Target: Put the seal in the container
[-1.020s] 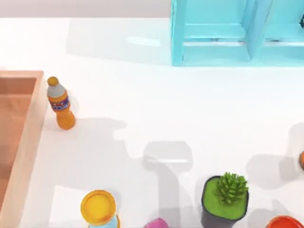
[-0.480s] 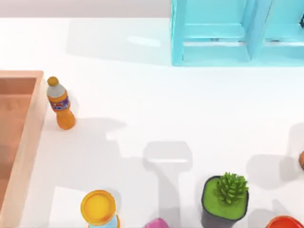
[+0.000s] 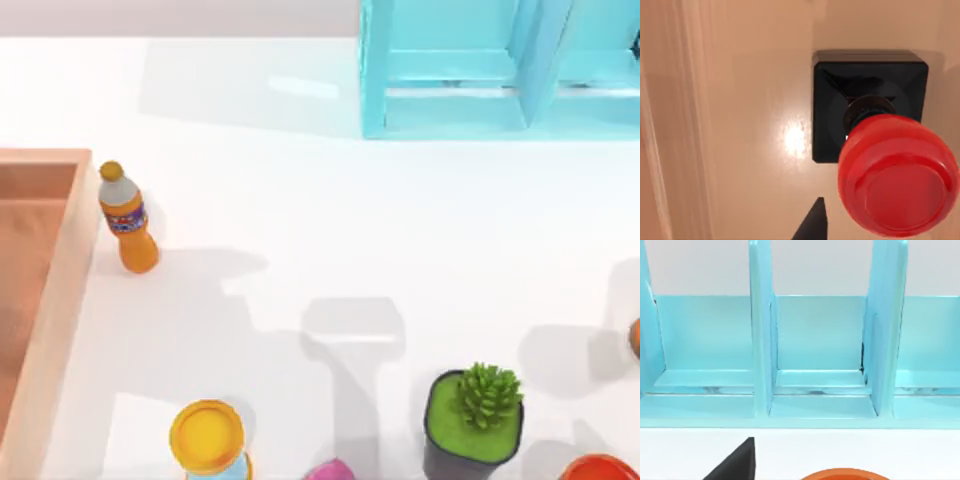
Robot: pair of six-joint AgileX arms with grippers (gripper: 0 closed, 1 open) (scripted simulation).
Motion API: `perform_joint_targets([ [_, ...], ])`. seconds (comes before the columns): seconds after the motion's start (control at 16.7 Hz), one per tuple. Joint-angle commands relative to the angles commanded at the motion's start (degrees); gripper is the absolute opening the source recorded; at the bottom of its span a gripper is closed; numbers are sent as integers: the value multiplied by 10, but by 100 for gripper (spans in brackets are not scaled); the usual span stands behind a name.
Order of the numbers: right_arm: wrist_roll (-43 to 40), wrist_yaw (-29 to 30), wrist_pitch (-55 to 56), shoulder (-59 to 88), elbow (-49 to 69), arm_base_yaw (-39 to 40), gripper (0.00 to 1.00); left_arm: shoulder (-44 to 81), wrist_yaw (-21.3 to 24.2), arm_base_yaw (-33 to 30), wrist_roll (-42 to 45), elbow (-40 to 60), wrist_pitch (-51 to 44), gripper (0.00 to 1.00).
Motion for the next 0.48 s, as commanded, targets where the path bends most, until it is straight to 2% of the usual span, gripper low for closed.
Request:
perform_joint_targets([
  [0.12,0,0,0,0,0,0,100,0,0,0,0,0,0,98],
  [0.48,0,0,0,0,0,0,100,0,0,0,0,0,0,100],
])
